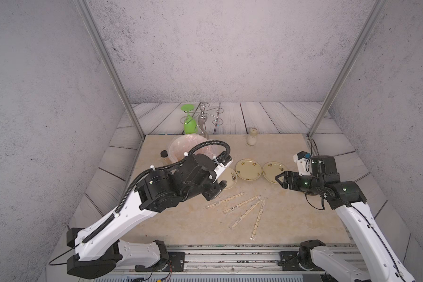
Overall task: Remove the packaging of disposable chopsticks
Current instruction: Pick up the disposable chopsticks from the center of the board.
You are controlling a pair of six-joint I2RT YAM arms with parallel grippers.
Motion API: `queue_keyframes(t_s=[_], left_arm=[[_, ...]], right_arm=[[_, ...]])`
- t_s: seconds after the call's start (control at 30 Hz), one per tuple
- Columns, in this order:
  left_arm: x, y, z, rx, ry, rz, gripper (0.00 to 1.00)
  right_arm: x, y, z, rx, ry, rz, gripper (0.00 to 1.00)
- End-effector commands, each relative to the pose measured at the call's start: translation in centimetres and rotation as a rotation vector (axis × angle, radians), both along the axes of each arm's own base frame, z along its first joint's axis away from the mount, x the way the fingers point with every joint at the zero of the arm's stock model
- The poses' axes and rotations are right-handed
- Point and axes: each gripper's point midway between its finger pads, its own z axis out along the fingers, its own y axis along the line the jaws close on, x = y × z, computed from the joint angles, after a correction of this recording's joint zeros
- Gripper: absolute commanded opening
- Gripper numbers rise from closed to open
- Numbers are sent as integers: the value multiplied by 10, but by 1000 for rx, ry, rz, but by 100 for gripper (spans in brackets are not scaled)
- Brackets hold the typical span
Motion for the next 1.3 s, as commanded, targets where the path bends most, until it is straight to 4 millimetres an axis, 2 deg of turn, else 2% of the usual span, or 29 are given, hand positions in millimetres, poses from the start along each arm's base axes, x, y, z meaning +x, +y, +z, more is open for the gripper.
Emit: queue_keyframes(t_s=[0.0, 0.13, 0.23, 0.33, 0.53, 0.83, 1.03, 1.13, 1.27], left_arm=[[-17, -23, -24, 58, 41, -83, 64], [-37, -49, -54, 103, 103, -159, 64], [-50, -66, -73, 76, 166, -192, 63], [-63, -81, -97, 73, 231, -221, 63], [-75, -102, -142, 97, 336, -208, 62], [-75, -134, -213, 169, 458, -124, 57], [-66, -138, -250, 307, 491, -28, 48], [-67, -142, -263, 316, 521, -9, 47], [-67, -157, -271, 294, 542, -5, 46]], right_arm=[[1, -6, -6, -39, 1, -14, 79], [1, -9, -6, -46, -13, -37, 80], [-1, -17, -6, -75, -23, -65, 82], [-3, -30, -8, -128, -29, -119, 84], [-9, -58, -12, -218, -26, -246, 85], [-19, -66, -18, -253, -10, -262, 85], [-24, -71, -15, -257, -48, -292, 85], [-24, -77, -12, -271, -70, -319, 86], [-24, -83, -7, -287, -92, -344, 86]])
